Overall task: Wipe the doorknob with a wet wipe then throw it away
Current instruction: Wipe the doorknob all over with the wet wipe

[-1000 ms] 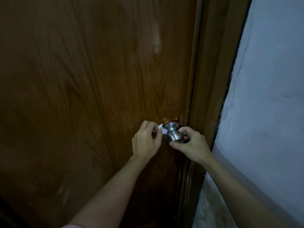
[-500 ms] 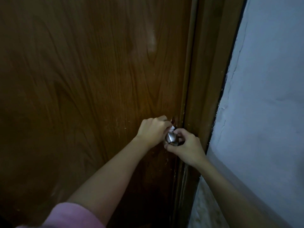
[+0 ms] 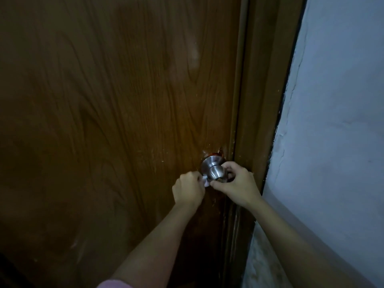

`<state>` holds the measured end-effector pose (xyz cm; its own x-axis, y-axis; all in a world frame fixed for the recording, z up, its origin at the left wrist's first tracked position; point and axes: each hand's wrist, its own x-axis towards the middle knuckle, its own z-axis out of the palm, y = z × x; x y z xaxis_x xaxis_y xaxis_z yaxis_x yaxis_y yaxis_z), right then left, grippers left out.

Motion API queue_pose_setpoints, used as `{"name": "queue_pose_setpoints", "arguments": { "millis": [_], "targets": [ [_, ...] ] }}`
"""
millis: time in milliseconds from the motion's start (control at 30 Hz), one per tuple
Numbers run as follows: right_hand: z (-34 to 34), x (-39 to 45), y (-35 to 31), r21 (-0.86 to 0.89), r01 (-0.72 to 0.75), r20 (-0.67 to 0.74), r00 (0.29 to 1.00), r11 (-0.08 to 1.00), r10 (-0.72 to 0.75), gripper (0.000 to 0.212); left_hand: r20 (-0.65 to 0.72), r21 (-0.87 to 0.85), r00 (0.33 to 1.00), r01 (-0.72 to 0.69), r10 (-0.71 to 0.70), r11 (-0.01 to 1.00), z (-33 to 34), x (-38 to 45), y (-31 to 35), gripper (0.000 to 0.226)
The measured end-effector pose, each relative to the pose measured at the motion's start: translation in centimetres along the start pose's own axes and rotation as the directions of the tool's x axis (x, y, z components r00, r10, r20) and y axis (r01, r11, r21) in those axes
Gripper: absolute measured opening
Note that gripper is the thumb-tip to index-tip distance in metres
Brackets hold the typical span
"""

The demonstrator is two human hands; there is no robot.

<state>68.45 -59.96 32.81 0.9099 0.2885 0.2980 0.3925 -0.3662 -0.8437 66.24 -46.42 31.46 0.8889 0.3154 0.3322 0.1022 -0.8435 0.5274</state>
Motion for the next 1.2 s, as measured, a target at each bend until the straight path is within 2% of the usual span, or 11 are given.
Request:
{"name": "queue_pose_setpoints", "arguments": {
  "millis": [133, 267, 367, 467, 567, 667, 800, 900, 1033, 1133, 1200],
  "targets": [
    [0.1, -0.6, 1.3, 0.100, -0.047, 0.001, 0.999, 0.994, 0.047, 0.049, 0.186, -0.459, 0.952, 0.304, -0.244, 0.835, 1.5, -0.9, 0.3, 0.013],
    [1.1, -2.2, 3.5, 0.154, -0.187, 0.058, 0.982, 0.970, 0.180, 0.038, 0.393, -0.642, 0.904, 0.402, -0.171, 0.653, 1.6, -2.0, 0.4, 0.010],
    [1.5, -3.3, 4.1, 0.210, -0.194, 0.040, 0.981, 0.958, 0.190, 0.014, 0.453, -0.636, 0.883, 0.417, -0.123, 0.649, 1.5, -2.7, 0.0, 0.012],
    [1.3, -3.8, 3.7, 0.065, -0.051, -0.244, 0.968, 0.997, 0.066, 0.011, 0.480, -0.643, 0.871, 0.431, -0.107, 0.633, 1.0, -2.7, -0.4, 0.015],
    [0.8, -3.2, 1.9, -0.085, 0.110, -0.477, 0.868, 0.990, -0.138, 0.008, 0.443, -0.675, 0.885, 0.433, -0.140, 0.597, 0.4, -2.3, -0.9, 0.016],
    [0.4, -1.6, -0.3, -0.276, 0.284, -0.404, 0.833, 0.918, -0.379, 0.016, 0.368, -0.693, 0.912, 0.399, -0.181, 0.600, 0.0, -1.5, -1.2, 0.015],
    [1.2, 0.6, -0.7, -0.467, 0.369, -0.045, 0.898, 0.804, -0.438, 0.025, 0.365, -0.687, 0.917, 0.382, -0.161, 0.618, -0.8, -1.3, -1.5, 0.018],
    [1.9, 0.8, 0.0, -0.487, 0.301, -0.064, 0.924, 0.820, -0.377, 0.028, 0.366, -0.689, 0.917, 0.380, -0.157, 0.617, -1.4, -1.3, -1.8, 0.017],
    [2.3, 0.2, 0.0, -0.303, 0.084, -0.158, 0.978, 0.949, -0.137, 0.030, 0.352, -0.694, 0.921, 0.378, -0.169, 0.613, -1.5, -1.4, -2.4, 0.017],
    [2.0, -0.3, 0.5, -0.157, -0.116, -0.082, 0.991, 0.981, 0.105, 0.034, 0.364, -0.692, 0.919, 0.376, -0.151, 0.616, -1.4, -1.6, -2.3, 0.017],
    [1.5, -1.0, 0.9, 0.127, -0.266, 0.052, 0.964, 0.956, 0.261, 0.026, 0.384, -0.692, 0.914, 0.378, -0.131, 0.615, -1.2, -1.8, -2.0, 0.020]
  ]
}}
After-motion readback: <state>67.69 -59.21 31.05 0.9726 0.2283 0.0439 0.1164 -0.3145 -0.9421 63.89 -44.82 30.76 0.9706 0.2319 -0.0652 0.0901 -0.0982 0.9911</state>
